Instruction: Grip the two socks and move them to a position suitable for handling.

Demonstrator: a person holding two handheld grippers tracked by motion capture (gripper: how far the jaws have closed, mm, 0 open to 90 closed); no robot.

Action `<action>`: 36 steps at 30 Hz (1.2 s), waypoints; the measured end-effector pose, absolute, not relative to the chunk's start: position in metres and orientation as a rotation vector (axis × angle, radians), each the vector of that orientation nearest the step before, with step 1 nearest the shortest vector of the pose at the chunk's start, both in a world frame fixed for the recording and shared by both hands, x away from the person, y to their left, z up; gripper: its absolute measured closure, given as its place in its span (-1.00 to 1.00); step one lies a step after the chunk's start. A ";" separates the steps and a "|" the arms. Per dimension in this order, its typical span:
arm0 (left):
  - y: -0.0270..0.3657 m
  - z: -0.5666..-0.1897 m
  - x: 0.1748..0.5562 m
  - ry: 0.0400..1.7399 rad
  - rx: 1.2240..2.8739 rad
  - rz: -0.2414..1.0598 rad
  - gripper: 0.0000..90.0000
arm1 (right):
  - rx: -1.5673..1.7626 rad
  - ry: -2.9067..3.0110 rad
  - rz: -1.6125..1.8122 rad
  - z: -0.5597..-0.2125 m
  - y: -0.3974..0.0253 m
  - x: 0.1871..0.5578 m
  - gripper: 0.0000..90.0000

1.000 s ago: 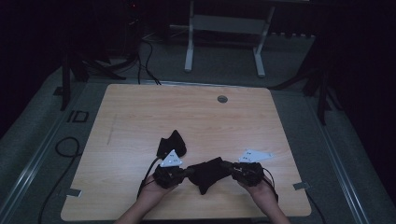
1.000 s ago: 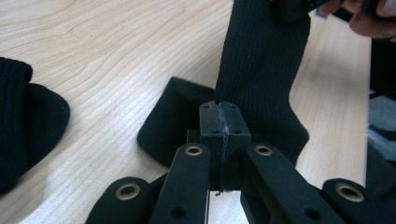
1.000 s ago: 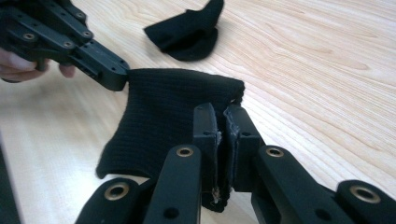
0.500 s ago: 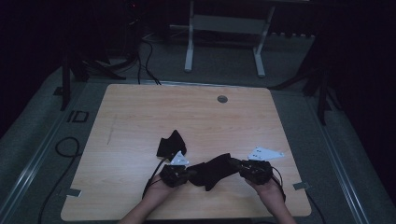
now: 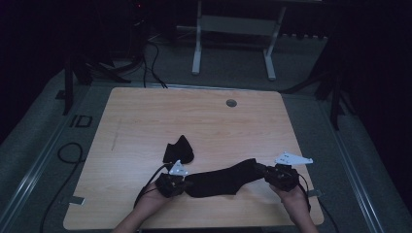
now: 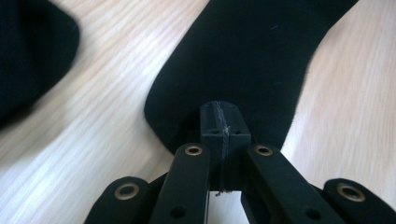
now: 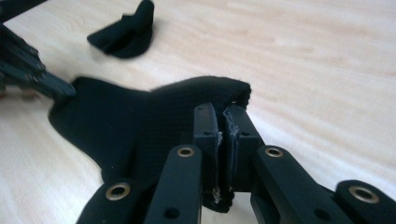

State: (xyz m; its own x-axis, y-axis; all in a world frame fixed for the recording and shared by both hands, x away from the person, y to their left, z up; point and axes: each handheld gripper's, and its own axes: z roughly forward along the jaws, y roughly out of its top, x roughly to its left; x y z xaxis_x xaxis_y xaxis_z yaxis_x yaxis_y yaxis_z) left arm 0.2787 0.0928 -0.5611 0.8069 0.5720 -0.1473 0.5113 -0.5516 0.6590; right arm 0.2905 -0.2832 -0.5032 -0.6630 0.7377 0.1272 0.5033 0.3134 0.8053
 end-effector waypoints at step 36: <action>0.136 -0.553 0.267 0.821 2.124 0.106 0.45 | 1.127 2.466 1.180 -0.533 -0.269 0.289 0.09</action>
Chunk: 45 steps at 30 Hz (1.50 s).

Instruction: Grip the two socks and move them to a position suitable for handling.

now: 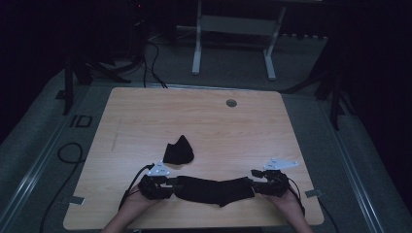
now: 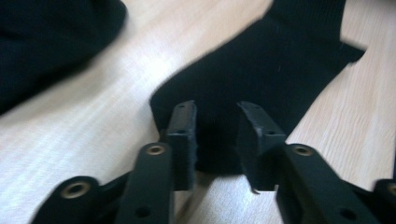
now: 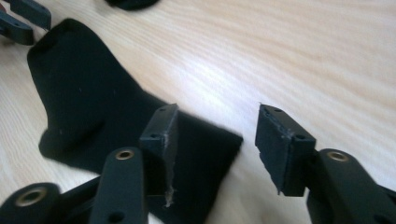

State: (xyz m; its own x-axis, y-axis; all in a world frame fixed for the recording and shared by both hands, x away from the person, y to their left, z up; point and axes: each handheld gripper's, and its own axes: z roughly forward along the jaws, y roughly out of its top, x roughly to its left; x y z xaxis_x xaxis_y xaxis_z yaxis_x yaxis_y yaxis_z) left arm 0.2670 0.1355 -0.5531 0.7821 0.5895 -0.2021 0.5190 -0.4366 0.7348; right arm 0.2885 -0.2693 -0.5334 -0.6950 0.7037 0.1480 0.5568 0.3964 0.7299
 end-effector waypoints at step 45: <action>0.187 -0.562 0.254 0.989 1.992 0.198 -0.08 | 0.708 2.767 1.077 -0.531 -0.017 0.398 0.11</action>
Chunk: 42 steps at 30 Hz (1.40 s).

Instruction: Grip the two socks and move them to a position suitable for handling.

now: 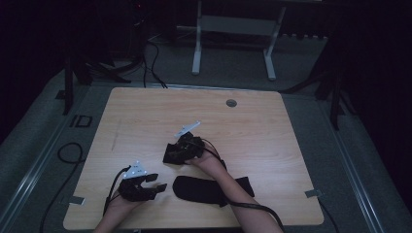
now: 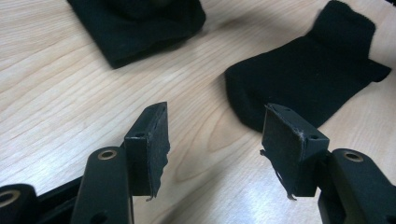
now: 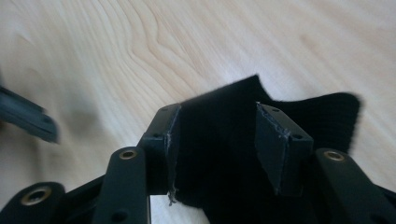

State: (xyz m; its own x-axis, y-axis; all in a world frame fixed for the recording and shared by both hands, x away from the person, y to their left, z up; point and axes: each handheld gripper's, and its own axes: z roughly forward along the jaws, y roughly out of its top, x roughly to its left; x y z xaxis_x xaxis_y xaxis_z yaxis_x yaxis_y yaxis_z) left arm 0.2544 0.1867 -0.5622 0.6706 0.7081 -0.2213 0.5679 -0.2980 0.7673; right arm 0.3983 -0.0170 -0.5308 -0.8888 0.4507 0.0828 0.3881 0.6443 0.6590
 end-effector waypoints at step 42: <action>0.112 -0.522 0.290 0.955 1.846 0.414 -0.27 | 0.773 2.560 1.346 -0.457 -0.063 0.381 0.86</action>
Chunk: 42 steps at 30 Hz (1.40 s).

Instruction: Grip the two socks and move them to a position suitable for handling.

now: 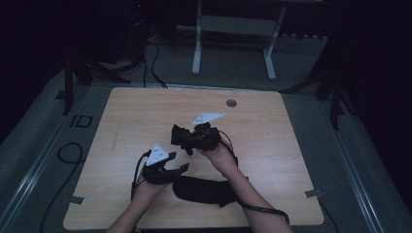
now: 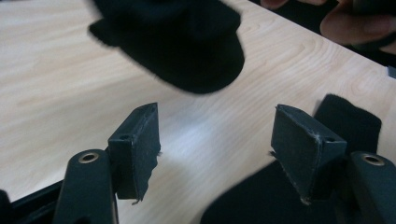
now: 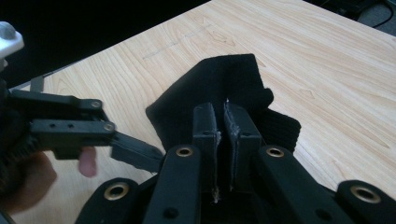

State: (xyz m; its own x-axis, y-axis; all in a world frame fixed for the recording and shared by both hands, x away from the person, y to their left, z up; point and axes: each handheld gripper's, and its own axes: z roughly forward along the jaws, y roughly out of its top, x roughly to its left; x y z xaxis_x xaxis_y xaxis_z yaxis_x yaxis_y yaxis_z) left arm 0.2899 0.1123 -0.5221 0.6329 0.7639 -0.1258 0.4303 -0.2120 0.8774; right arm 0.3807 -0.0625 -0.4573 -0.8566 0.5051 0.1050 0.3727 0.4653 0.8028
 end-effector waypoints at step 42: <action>0.137 -0.519 0.316 1.134 1.926 0.539 0.95 | 0.921 2.563 1.238 -0.486 -0.139 0.388 0.99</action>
